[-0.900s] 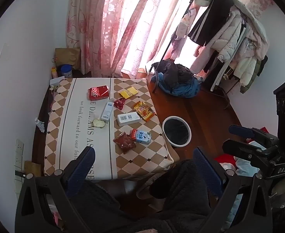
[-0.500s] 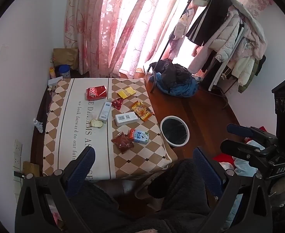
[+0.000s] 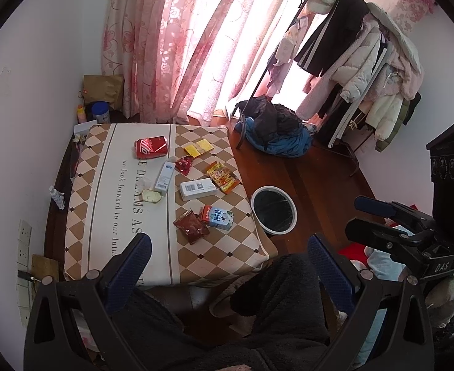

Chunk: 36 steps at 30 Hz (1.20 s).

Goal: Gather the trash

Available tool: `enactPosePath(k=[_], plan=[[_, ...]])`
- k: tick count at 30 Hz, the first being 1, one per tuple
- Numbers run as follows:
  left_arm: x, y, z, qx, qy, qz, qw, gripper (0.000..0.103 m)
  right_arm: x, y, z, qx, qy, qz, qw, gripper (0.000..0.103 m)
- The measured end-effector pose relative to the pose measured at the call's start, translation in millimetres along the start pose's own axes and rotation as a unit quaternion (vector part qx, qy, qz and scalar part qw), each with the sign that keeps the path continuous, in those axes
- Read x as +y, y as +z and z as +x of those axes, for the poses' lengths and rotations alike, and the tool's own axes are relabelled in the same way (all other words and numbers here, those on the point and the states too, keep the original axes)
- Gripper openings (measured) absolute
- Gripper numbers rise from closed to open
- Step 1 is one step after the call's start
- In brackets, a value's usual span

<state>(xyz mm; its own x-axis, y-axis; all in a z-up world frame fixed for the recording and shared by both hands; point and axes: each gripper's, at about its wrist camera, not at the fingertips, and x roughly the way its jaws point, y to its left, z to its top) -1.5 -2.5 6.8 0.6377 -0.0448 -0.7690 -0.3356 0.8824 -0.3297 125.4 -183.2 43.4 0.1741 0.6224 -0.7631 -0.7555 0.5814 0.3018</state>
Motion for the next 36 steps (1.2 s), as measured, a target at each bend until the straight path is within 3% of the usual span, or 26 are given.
enactPosePath(k=[36], plan=[[2, -1, -5, -0.011, -0.009, 0.000, 0.9999, 0.103, 11, 2, 2, -0.005, 0.011, -0.014, 1.000, 0.103]])
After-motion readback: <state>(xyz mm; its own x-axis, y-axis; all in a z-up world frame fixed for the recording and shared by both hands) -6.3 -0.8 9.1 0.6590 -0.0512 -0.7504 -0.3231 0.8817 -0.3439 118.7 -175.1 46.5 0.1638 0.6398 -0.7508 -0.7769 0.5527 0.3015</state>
